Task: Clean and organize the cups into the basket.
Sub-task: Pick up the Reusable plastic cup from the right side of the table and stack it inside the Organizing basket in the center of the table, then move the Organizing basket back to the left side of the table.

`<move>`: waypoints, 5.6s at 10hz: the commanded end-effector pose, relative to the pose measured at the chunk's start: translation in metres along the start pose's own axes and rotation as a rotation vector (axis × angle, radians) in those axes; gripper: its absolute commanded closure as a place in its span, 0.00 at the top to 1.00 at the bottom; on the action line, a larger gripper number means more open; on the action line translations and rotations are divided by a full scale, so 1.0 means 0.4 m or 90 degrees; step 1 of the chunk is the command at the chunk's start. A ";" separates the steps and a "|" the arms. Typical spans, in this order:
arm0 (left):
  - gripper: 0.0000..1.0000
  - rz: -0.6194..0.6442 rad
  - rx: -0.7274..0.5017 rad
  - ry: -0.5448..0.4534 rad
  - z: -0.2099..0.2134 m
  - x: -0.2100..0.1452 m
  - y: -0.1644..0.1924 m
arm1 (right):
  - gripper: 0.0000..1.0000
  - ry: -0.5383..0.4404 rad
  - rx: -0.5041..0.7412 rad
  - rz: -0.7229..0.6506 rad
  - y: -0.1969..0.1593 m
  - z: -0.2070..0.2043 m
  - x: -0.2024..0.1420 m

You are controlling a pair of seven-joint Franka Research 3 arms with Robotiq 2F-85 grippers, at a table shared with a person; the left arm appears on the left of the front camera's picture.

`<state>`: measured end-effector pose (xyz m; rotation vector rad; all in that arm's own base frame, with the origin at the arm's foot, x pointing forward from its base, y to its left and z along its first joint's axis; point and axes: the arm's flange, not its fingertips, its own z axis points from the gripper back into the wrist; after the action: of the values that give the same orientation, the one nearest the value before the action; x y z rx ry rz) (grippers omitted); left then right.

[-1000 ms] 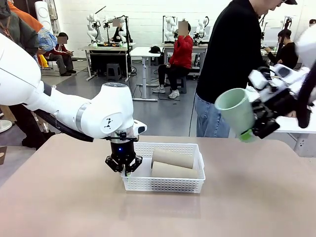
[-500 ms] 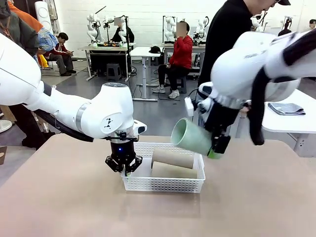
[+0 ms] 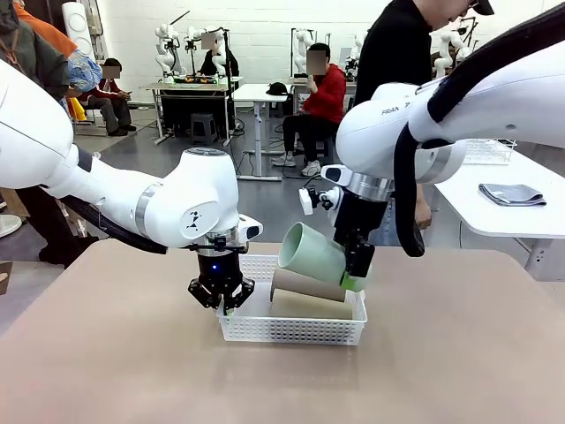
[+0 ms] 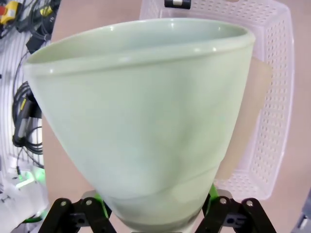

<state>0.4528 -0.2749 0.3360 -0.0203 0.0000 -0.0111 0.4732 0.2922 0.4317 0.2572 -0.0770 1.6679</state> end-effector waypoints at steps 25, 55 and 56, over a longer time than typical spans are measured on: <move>0.00 -0.003 -0.004 -0.001 -0.004 -0.004 0.006 | 1.00 -0.212 -0.242 -0.041 0.248 0.308 -0.294; 0.00 -0.003 -0.004 -0.001 -0.004 -0.004 0.006 | 1.00 -0.577 -0.115 -0.122 0.252 0.217 -1.028; 0.00 -0.003 -0.004 -0.001 -0.004 -0.004 0.006 | 1.00 -0.552 -0.077 -0.210 0.275 0.211 -1.033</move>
<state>0.4528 -0.2748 0.3360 -0.0204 -0.0003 -0.0109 0.4243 -0.1429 0.4349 0.8220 -0.8616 1.2555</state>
